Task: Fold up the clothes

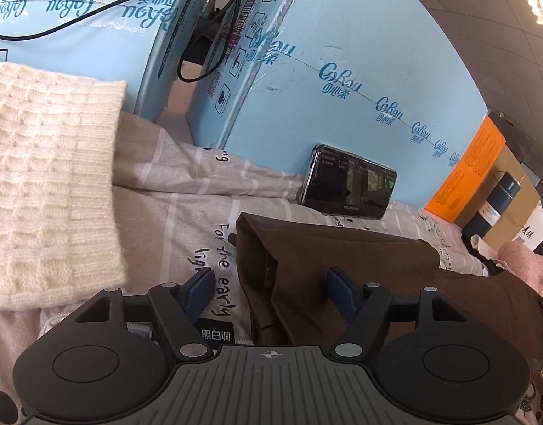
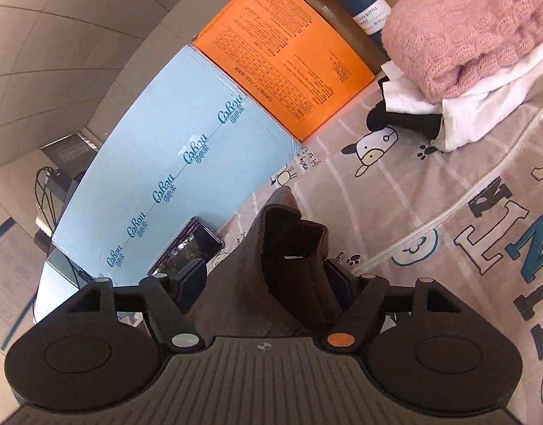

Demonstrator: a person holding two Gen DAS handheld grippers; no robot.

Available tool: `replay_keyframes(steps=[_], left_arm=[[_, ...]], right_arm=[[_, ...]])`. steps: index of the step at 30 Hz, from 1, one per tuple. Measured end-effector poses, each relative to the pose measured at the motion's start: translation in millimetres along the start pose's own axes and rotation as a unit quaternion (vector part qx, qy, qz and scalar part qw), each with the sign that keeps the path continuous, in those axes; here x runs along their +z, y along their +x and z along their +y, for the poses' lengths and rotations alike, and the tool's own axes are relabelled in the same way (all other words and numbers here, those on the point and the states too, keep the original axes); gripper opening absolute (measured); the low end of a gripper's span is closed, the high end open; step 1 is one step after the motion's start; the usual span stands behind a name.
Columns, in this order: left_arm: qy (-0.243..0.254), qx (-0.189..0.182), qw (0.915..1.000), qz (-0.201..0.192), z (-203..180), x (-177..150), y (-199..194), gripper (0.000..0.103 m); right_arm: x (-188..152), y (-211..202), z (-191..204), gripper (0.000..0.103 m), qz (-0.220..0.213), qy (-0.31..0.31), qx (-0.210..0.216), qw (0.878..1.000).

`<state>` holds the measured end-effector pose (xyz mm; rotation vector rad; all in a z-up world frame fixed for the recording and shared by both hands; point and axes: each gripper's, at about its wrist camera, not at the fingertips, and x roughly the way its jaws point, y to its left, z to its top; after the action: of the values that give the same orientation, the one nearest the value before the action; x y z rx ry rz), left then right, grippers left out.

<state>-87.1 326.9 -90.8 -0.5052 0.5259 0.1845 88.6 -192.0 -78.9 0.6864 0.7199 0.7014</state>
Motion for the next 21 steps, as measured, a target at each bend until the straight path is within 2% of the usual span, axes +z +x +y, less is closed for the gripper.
replay_keyframes(steps=[4,5,6,8,10,11,15,18,21], left_arm=[[0.017,-0.027,0.9994,0.009,-5,3,13,0.066],[0.027,-0.027,0.9992,0.009,-7,2,15,0.058],[0.039,-0.025,0.9989,0.007,-10,0,14,0.054],[0.056,-0.027,0.9981,-0.001,-15,-3,11,0.032],[0.073,-0.033,0.9967,-0.013,-20,-5,6,0.018],[0.090,-0.031,0.9953,-0.019,-26,-6,2,0.015],[0.145,-0.008,0.9882,-0.049,-51,-12,-9,0.007],[0.174,0.007,0.9810,-0.086,-62,-4,-15,0.006],[0.196,0.026,0.9763,-0.089,-67,8,-8,0.006]], right_arm=[[11,25,-19,0.070,0.050,0.039,0.017,0.998],[12,30,-19,0.067,0.054,0.037,0.014,0.998],[13,34,-16,0.059,0.055,0.026,0.008,0.998],[16,42,-7,0.047,0.054,-0.009,0.001,0.998],[17,48,2,0.035,0.048,-0.045,-0.008,0.998],[18,50,7,0.029,0.043,-0.063,-0.011,0.997],[24,52,29,0.021,0.001,-0.129,0.006,0.992],[28,51,44,0.018,-0.031,-0.172,0.029,0.984],[31,54,49,0.016,-0.046,-0.205,0.009,0.978]])
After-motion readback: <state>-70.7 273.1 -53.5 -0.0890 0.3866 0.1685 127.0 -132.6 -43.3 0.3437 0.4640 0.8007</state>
